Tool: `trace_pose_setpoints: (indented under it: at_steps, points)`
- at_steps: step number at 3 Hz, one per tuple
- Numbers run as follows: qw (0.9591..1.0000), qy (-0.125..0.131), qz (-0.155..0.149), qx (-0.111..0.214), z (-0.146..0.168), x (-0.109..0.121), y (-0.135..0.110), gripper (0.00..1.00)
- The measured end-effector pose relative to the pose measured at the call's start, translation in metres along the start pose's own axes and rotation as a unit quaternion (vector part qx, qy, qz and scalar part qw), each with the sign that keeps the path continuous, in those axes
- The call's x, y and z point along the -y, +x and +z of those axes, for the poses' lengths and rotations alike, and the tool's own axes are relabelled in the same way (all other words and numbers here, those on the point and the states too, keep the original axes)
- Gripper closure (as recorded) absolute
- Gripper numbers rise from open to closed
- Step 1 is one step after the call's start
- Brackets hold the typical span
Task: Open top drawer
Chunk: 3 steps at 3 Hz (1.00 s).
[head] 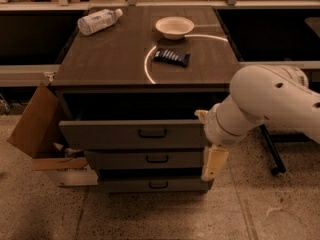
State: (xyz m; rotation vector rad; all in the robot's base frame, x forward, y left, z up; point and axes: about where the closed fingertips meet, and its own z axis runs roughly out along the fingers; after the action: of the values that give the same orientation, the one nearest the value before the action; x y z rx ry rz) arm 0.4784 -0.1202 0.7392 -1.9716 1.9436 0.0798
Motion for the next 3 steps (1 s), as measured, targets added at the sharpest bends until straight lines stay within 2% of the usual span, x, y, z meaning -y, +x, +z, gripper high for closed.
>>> trace_pose_setpoints:
  at_steps: [1,2,3]
  points:
    - [0.9992,0.033,-0.021,0.006,0.011,0.027,-0.010,0.00]
    - [0.9990,0.029,-0.032,0.011,0.031,0.046,-0.015,0.00]
    - [0.9993,0.000,-0.030,0.022,0.061,0.058,-0.014,0.00]
